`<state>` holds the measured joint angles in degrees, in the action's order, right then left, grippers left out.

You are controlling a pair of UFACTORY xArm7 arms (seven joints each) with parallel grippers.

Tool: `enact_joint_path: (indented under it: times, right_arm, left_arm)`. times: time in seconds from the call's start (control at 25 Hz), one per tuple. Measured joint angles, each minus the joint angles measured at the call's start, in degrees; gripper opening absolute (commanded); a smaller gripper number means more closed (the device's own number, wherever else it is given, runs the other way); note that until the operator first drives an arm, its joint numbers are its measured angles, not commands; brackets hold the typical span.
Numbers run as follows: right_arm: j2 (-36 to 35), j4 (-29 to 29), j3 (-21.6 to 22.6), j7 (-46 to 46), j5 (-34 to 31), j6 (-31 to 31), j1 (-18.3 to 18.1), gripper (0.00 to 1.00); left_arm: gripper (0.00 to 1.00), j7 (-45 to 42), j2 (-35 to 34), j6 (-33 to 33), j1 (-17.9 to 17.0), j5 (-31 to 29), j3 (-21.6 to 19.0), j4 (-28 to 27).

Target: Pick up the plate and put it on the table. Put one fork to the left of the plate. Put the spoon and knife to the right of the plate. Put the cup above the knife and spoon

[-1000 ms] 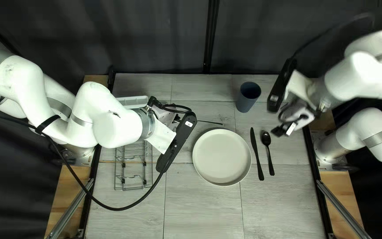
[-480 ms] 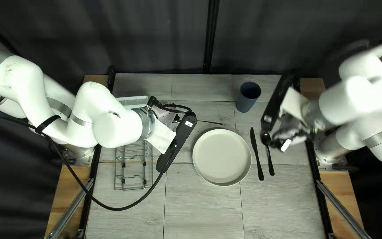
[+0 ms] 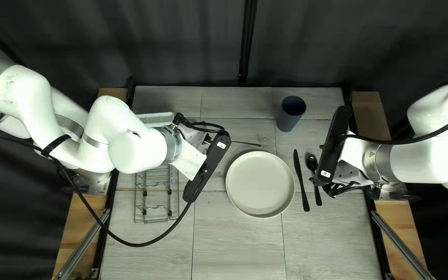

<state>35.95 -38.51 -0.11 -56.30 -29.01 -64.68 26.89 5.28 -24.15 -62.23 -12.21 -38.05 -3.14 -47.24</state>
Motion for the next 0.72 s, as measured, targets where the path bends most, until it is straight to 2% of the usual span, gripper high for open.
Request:
enact_joint_path:
  times: [0.24,0.48,0.6,0.72]
  right_arm:
    - [-2.6,2.4,0.1,-2.3,-5.2,6.3,-1.5,1.0]
    - [-3.1,7.9,2.3,-9.2,-17.5,14.4,-4.3,1.0]
    - [-0.6,11.9,4.2,-12.2,-22.5,15.6,-5.5,1.0]
    - [0.0,12.7,4.7,-12.7,-23.4,15.8,-5.7,1.0]
  left_arm:
    - [0.0,0.0,0.0,0.0,0.0,0.0,0.0,0.0]
    - [0.0,0.0,0.0,0.0,0.0,0.0,0.0,0.0]
    - [0.0,0.0,0.0,0.0,0.0,0.0,0.0,0.0]
    - [0.0,0.0,0.0,0.0,0.0,0.0,0.0,0.0]
